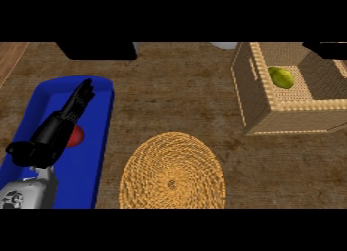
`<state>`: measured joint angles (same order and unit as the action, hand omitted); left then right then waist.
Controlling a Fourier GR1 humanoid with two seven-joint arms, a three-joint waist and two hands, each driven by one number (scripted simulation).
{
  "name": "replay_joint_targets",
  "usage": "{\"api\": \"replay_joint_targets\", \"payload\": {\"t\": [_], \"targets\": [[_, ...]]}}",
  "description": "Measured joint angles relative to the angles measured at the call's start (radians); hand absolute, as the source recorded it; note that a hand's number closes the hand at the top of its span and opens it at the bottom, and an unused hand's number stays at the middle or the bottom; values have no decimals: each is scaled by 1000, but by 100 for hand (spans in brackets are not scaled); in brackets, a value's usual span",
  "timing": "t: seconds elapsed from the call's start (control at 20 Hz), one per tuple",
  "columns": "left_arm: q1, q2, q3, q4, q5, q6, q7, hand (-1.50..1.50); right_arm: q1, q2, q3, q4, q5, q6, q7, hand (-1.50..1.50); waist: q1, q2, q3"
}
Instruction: Pick the pear from the placemat and place it in the basket
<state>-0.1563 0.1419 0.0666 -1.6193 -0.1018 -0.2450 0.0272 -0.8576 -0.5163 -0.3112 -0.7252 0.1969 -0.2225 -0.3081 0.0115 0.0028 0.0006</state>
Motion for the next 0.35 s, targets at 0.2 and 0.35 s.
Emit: {"api": "replay_joint_targets", "payload": {"t": [0.2, 0.35], "targets": [[-14, 5, 10, 18, 3, -1, 1, 0, -23, -15, -50, 13, -65, 39, 21, -150, -3, -1, 0], [-34, 9, 17, 33, 8, -4, 8, 0, -29, -49, -101, 34, -124, 82, 57, -150, -6, -1, 0]]}}
